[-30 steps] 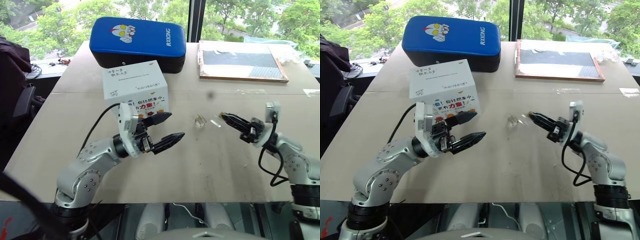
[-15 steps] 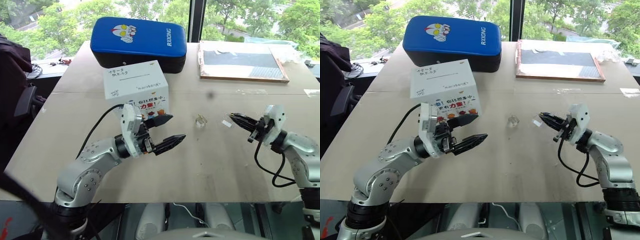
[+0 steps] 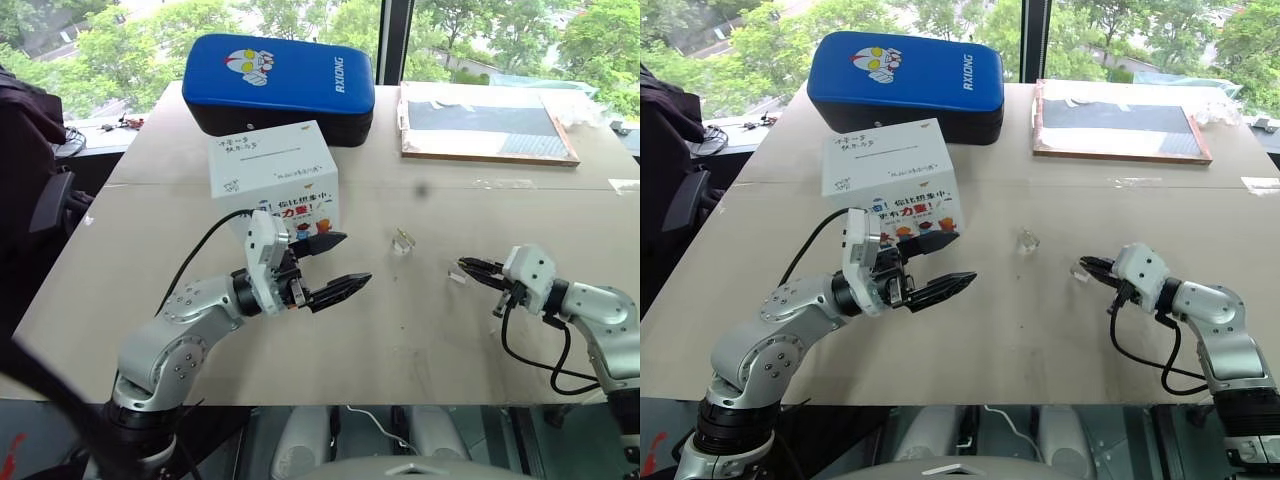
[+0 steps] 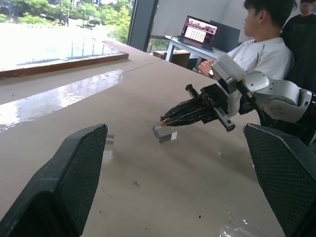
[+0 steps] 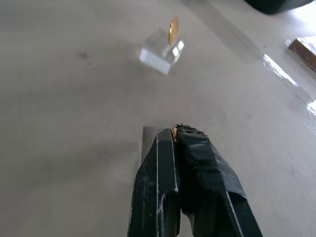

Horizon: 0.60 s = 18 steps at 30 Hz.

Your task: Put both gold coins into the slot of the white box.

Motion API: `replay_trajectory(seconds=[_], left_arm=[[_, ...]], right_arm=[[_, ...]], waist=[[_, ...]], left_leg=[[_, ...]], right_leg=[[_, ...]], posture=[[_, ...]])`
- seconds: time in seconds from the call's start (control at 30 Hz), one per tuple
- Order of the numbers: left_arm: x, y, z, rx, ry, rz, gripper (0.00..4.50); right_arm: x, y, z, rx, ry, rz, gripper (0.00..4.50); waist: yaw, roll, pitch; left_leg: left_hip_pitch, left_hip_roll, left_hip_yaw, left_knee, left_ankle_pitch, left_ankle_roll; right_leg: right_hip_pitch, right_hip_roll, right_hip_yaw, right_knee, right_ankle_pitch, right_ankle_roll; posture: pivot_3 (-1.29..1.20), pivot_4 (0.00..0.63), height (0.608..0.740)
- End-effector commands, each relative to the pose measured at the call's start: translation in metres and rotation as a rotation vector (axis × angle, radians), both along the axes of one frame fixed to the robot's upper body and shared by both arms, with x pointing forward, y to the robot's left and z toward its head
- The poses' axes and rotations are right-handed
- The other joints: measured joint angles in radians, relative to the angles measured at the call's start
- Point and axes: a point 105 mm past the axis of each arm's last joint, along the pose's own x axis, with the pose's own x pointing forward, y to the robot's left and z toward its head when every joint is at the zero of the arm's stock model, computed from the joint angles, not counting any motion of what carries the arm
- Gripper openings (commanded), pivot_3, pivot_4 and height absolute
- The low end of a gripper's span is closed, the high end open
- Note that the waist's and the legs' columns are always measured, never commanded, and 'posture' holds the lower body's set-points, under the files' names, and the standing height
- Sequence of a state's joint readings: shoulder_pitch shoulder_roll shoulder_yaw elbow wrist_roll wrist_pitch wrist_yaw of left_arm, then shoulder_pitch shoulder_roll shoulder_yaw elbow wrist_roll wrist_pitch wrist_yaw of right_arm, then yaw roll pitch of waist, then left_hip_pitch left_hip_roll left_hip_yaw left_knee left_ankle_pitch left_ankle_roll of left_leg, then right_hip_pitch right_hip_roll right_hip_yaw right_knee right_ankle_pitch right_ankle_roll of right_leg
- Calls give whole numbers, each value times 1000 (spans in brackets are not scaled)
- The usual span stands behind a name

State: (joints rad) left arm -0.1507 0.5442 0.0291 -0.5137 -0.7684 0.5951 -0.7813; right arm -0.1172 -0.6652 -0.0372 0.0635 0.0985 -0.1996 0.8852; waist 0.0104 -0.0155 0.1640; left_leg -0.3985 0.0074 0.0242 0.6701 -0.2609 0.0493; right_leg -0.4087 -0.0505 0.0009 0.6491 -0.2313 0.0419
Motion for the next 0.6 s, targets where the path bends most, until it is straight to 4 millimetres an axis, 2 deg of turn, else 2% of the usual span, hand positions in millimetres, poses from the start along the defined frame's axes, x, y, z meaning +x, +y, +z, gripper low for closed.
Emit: replay_trajectory(seconds=[0.03, 0.1, 0.23, 0.37, 0.47, 0.5, 0.6], left_arm=[[-1, 1, 6, 1, -38, -7, 4500], [-2, 1, 6, 2, -39, -6, 4500], [-2, 3, 5, 6, -38, -1, 4500], [-1, 4, 5, 11, -38, 4, 4500], [-1, 4, 5, 11, -37, 6, 4500], [0, 3, 5, 11, -38, 7, 4500], [2, 2, 7, 6, -41, 10, 4500]], right_arm=[[4, -1, 9, -44, -141, -7, 20], [4, -1, 7, -57, -159, 1, 20], [9, 0, 15, 159, -110, -64, 20], [6, 2, 14, 264, -9, -83, 20], [12, -7, 12, 131, -74, -124, 20], [12, -8, 13, 170, -60, -132, 20], [15, 0, 35, 456, 13, -157, 20]], waist=[[0, 0, 0], [0, 0, 0], [0, 0, 0], [3, 0, 0], [3, 0, 0], [3, 0, 0], [2, 0, 0]], left_leg=[[0, 0, 0, 0, 0, 0], [0, 0, 0, 0, 0, 0], [0, 0, 0, 0, 0, 0], [0, 1, 0, 0, 0, 0], [0, 0, 0, 0, 0, 0], [0, 0, 0, 0, 0, 0], [0, 0, 0, 0, 0, 0]], right_leg=[[0, 0, 0, 0, 0, 0], [0, 1, 0, 1, 0, 0], [0, 0, 1, 1, 0, 0], [0, 0, 1, 1, 0, 0], [0, -1, 1, 1, 0, 0], [0, -1, 1, 1, 0, -1], [0, 0, 1, 1, 0, -1]], posture=[[0, 150, 740], [0, 150, 740], [0, 150, 740], [0, 150, 740], [0, 150, 740], [0, 150, 740], [0, 150, 740]])
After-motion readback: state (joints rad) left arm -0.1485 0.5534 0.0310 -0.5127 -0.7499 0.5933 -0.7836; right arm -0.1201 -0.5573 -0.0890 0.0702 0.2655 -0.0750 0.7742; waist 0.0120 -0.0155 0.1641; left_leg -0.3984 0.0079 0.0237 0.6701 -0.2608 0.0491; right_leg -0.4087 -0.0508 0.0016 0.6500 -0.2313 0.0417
